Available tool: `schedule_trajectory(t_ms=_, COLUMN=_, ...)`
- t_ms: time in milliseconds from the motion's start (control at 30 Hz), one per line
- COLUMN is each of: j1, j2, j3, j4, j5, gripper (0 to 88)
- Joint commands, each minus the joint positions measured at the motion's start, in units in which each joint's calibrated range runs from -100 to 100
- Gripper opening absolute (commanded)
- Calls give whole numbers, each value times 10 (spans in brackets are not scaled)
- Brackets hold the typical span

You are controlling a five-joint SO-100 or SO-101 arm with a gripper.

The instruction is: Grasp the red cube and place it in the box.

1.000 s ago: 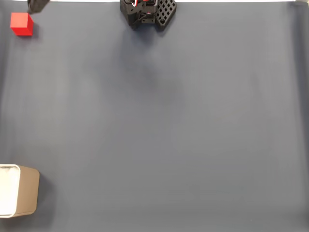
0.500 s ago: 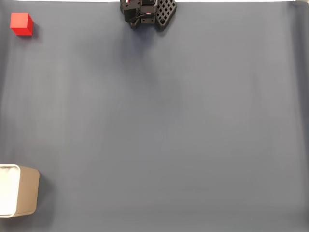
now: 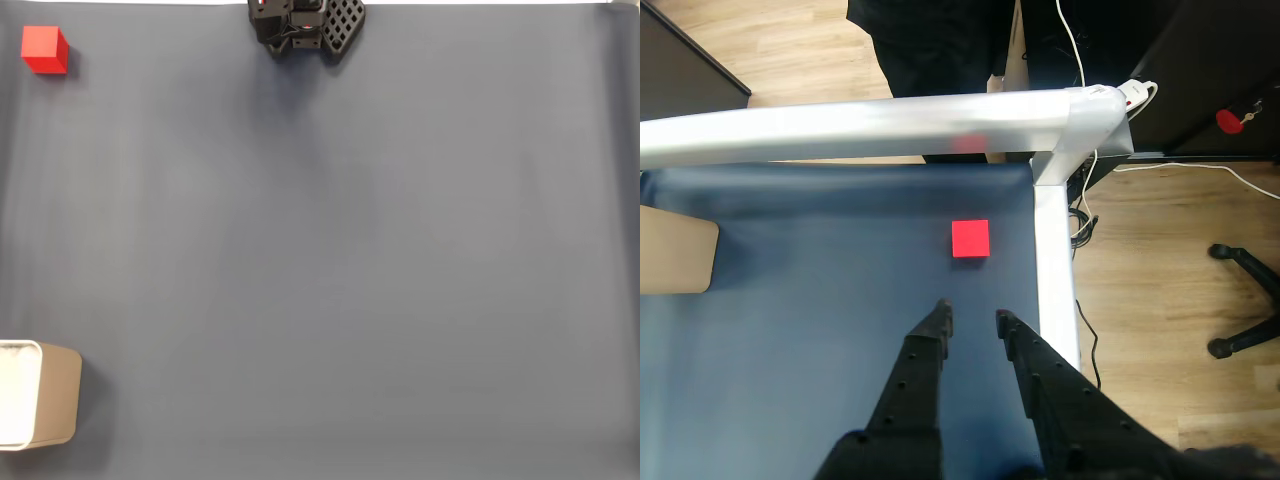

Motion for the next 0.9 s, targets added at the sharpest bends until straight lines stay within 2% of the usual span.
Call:
schedule_trajectory(t_ms=0, j1=9, j2=-14, j3=-8, j4=-5, j5=-12, gripper=191)
schedule_trajectory(t_ms=433, j1=20, j2=-13, j3=10, j4=-34, j5=-14, gripper=331)
schedule_trajectory(t_ms=867, j1=17, j2=-7, j3=66, j4=-154, j5=10, gripper=356)
